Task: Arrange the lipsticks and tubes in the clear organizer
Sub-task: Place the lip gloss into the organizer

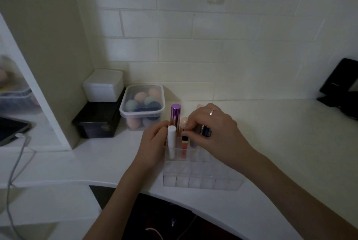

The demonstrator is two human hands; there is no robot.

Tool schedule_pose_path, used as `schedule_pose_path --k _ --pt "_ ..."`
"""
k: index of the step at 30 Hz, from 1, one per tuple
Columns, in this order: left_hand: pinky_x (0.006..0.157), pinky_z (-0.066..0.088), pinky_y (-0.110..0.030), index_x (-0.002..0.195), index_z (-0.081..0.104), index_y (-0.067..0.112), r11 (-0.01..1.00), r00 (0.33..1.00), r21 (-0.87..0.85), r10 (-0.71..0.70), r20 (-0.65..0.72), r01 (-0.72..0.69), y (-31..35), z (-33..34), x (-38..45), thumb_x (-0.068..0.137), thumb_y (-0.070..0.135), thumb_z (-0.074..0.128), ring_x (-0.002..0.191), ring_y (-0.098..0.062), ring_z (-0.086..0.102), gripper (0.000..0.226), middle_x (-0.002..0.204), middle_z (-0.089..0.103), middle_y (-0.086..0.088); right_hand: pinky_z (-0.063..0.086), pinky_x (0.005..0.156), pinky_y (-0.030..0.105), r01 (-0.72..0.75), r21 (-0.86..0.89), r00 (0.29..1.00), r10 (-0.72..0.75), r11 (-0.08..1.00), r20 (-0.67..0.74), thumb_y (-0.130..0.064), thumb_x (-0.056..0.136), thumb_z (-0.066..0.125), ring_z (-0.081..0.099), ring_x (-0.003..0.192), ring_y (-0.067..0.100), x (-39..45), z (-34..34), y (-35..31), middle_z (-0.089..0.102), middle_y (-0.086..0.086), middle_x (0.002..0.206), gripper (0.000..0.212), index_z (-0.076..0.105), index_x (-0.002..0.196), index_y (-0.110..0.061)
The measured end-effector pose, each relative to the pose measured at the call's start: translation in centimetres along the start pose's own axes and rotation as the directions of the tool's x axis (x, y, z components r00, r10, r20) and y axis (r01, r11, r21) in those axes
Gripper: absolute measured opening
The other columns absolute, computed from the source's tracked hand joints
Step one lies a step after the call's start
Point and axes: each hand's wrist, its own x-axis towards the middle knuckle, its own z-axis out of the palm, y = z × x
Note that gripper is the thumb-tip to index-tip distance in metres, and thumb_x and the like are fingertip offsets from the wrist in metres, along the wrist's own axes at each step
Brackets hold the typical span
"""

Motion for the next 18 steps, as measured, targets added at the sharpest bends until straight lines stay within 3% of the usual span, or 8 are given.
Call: schedule_pose_path --k 2,6,9,13,16,18 --pt "0.060 0.040 -0.035 0.077 0.051 -0.022 1.000 1.000 0.014 0.008 0.000 -0.008 -0.1 -0.1 0.1 0.083 0.027 0.045 0.062 -0.035 0.048 0.050 0.073 0.050 -0.041 0.041 0.075 0.020 0.034 0.027 0.999 -0.034 0.999 0.007 -0.034 0.076 0.065 0.050 0.079 0.009 0.2 -0.2 -0.1 0.067 -0.001 0.078 0.018 0.066 0.075 -0.016" --pt "0.062 0.040 -0.038 0.079 0.050 -0.021 0.999 0.999 0.041 -0.032 -0.010 0.032 -0.3 -0.2 0.2 0.084 0.029 0.045 0.067 -0.049 0.049 0.051 0.076 0.050 -0.042 0.038 0.072 0.012 -0.007 0.058 0.999 0.010 0.998 -0.053 -0.028 0.079 0.069 0.050 0.078 0.004 0.6 -1.6 -0.4 0.064 -0.005 0.077 0.012 0.067 0.077 -0.017" --pt "0.063 0.038 -0.037 0.077 0.047 -0.019 0.996 0.998 0.074 -0.055 -0.018 0.057 -0.2 -0.2 0.2 0.087 0.022 0.042 0.063 -0.034 0.044 0.043 0.075 0.049 -0.040 0.035 0.066 0.007 -0.100 0.056 0.974 0.109 0.993 -0.197 -0.019 0.085 0.065 0.049 0.073 -0.003 1.4 -3.6 1.1 0.060 -0.016 0.076 0.007 0.064 0.080 -0.023" --pt "0.062 0.039 -0.036 0.075 0.045 -0.014 0.992 0.999 0.122 -0.038 0.006 0.037 0.2 0.0 0.0 0.091 0.021 0.038 0.065 -0.024 0.045 0.039 0.075 0.048 -0.036 0.038 0.061 0.015 -0.235 0.070 0.881 0.243 0.969 -0.406 -0.014 0.092 0.054 0.059 0.077 0.010 2.0 -4.7 6.8 0.066 -0.006 0.081 0.012 0.061 0.088 -0.022" --pt "0.064 0.042 -0.035 0.076 0.048 -0.009 0.993 0.998 0.107 -0.058 0.013 0.056 0.2 0.0 -0.1 0.093 0.022 0.039 0.067 -0.023 0.048 0.036 0.079 0.051 -0.035 0.041 0.070 0.012 -0.363 0.035 0.897 0.359 0.931 -0.257 -0.015 0.097 0.045 0.062 0.091 0.021 1.3 -2.4 11.9 0.069 0.000 0.100 0.020 0.062 0.102 -0.023" --pt "0.064 0.042 -0.036 0.075 0.047 -0.008 0.993 0.998 0.101 -0.063 0.019 0.061 0.3 0.1 -0.1 0.092 0.021 0.039 0.066 -0.023 0.048 0.034 0.078 0.050 -0.034 0.044 0.091 0.027 -0.408 0.025 0.910 0.409 0.913 -0.070 -0.018 0.098 0.042 0.058 0.108 0.021 0.9 -0.4 14.2 0.065 0.001 0.119 0.027 0.060 0.117 -0.025"
